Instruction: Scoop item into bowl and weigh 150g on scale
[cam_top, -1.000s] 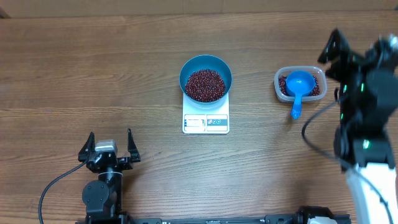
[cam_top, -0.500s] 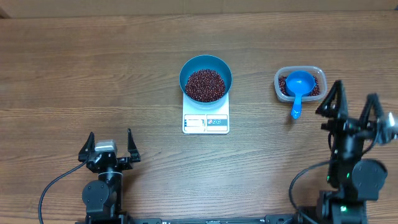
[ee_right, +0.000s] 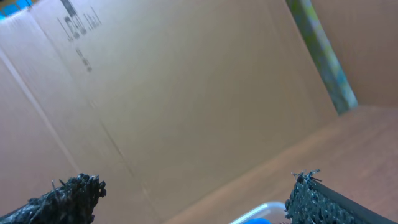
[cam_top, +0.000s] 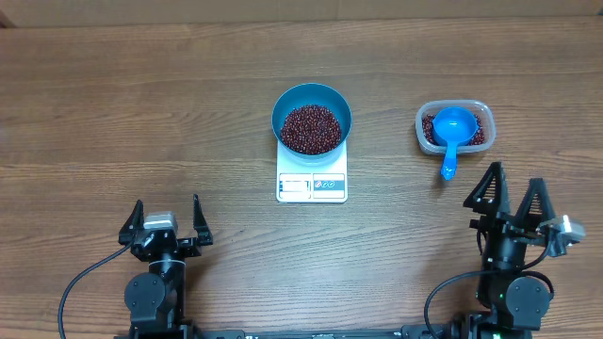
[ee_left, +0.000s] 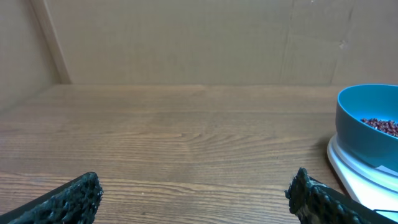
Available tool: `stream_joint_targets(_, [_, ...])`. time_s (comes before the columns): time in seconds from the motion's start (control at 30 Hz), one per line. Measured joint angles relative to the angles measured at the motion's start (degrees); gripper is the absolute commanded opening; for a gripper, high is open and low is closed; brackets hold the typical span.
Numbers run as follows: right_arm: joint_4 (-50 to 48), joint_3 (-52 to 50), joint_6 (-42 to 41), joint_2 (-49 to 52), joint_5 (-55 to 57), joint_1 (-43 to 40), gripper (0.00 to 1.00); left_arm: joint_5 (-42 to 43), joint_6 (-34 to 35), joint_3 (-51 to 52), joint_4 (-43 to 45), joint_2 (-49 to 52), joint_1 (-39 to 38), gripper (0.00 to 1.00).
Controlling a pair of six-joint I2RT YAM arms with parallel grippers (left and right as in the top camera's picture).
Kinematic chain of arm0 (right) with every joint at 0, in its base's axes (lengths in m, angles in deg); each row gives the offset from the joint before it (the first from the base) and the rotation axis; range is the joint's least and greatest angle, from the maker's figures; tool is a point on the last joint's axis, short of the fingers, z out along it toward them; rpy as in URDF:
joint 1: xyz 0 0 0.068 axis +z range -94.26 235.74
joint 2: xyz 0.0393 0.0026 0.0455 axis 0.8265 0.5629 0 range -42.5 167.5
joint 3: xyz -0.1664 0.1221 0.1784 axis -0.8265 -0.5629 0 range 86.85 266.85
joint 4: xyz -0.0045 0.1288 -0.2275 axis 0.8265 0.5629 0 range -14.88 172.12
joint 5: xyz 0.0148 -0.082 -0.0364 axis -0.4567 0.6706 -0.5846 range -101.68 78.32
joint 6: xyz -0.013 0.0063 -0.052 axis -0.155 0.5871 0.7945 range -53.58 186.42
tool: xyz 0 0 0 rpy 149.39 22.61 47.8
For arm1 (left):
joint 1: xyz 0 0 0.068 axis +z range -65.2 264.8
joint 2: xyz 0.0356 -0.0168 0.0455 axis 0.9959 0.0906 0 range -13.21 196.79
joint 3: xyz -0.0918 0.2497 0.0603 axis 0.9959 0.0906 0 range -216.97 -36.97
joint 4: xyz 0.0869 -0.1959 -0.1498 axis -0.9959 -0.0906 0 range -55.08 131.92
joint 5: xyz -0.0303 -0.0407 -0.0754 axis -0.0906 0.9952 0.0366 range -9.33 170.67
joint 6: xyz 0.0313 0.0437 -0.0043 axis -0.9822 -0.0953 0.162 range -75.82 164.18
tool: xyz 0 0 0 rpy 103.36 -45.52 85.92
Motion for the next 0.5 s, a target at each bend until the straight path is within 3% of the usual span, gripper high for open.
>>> stream_joint_targets(0.23, [10.45,-2.38,-0.31,-7.63,-0.72,0.0,1.0,0.0,0.0,0.0,0.04,0.0,0.0,1.0])
stream_joint_targets(0.5, [21.05,-2.36,2.67,-8.11,-6.36,0.0,1.0,0.0,0.02,0.0,0.04,0.0,0.0,0.99])
